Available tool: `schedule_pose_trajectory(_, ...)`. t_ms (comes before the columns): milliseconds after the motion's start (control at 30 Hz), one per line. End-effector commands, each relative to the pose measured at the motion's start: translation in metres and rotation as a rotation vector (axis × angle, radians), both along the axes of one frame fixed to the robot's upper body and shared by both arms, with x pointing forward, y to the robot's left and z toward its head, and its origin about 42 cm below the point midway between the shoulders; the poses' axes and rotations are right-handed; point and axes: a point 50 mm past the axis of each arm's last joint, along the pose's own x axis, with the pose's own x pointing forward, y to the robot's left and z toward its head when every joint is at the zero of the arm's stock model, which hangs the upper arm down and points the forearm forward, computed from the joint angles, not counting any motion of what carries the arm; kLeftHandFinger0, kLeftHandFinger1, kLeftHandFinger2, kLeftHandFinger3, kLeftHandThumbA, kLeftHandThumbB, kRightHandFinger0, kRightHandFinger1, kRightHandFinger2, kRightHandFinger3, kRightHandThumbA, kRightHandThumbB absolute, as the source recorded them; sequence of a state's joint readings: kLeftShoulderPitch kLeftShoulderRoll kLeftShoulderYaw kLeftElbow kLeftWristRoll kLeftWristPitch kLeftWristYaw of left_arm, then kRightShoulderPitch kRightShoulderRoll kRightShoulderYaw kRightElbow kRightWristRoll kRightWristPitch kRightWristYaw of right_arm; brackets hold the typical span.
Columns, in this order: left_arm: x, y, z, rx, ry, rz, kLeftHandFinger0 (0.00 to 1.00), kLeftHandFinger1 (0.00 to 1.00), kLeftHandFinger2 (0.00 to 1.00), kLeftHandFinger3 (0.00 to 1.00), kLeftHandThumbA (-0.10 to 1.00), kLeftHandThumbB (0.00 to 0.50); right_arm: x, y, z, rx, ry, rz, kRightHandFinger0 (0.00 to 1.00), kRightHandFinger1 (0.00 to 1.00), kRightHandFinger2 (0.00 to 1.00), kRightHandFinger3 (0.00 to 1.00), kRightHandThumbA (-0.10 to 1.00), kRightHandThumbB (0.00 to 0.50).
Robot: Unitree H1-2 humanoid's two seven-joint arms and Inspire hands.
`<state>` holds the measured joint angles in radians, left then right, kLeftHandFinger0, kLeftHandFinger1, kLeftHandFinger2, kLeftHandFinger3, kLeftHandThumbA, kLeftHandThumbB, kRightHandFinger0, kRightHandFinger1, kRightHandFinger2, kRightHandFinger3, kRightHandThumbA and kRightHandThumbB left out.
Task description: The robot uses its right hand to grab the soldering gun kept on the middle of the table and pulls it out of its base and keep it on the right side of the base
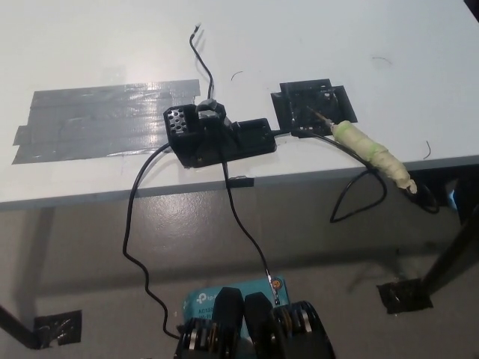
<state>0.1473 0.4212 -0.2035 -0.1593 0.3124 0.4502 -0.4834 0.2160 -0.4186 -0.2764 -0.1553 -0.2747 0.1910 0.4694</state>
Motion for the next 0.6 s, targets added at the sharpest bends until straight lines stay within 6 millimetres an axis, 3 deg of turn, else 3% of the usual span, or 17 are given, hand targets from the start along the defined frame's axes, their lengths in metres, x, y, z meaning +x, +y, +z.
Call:
schedule_pose_trajectory(0,0.0012,0.0049,0.0117,0.002,-0.047,0.002,0.77,0.85,0.97,1.0,0.53,0.223,0.0016,-0.0065,0.0099,-0.048,-0.045,0.024,1.0,1.0,1.0,1.0,0.35,0.256)
schedule_pose_trajectory(200,0.0017,0.006,0.0124,-0.025,-0.041,0.024,0.78,0.85,0.96,1.0,0.52,0.224,0.003,-0.0054,0.0114,-0.046,-0.022,0.04,1.0,1.0,1.0,1.0,0.29,0.239)
schedule_pose_trajectory(300,0.0008,0.0068,0.0117,-0.027,-0.044,0.028,0.78,0.86,0.96,1.0,0.51,0.223,0.003,-0.0046,0.0125,-0.058,0.001,0.066,0.84,0.92,1.0,1.0,0.29,0.23)
schedule_pose_trajectory(333,0.0011,0.0067,0.0117,-0.028,-0.044,0.028,0.78,0.86,0.96,1.0,0.51,0.223,0.0035,-0.0046,0.0128,-0.059,0.0,0.067,0.84,0.92,1.0,1.0,0.29,0.232)
schedule_pose_trajectory(367,0.0015,0.0067,0.0115,-0.024,-0.049,0.02,0.76,0.85,0.95,1.0,0.52,0.215,0.0036,-0.0048,0.0124,-0.07,0.017,0.083,0.79,0.85,1.0,1.0,0.29,0.23)
schedule_pose_trajectory(433,0.0016,0.0068,0.0112,-0.028,-0.042,0.027,0.77,0.86,0.96,1.0,0.51,0.223,0.0037,-0.0039,0.0123,-0.085,0.058,0.093,0.79,0.87,1.0,1.0,0.29,0.226)
schedule_pose_trajectory(467,0.0019,0.0072,0.0107,-0.027,-0.044,0.022,0.78,0.86,0.96,1.0,0.51,0.219,0.0042,-0.003,0.0124,-0.087,0.061,0.101,0.74,0.82,1.0,1.0,0.25,0.218)
schedule_pose_trajectory(567,0.0007,0.0067,0.0099,-0.029,-0.04,0.03,0.76,0.84,0.95,1.0,0.5,0.22,0.0033,-0.0036,0.011,-0.087,0.065,0.104,0.73,0.82,1.0,1.0,0.22,0.207)
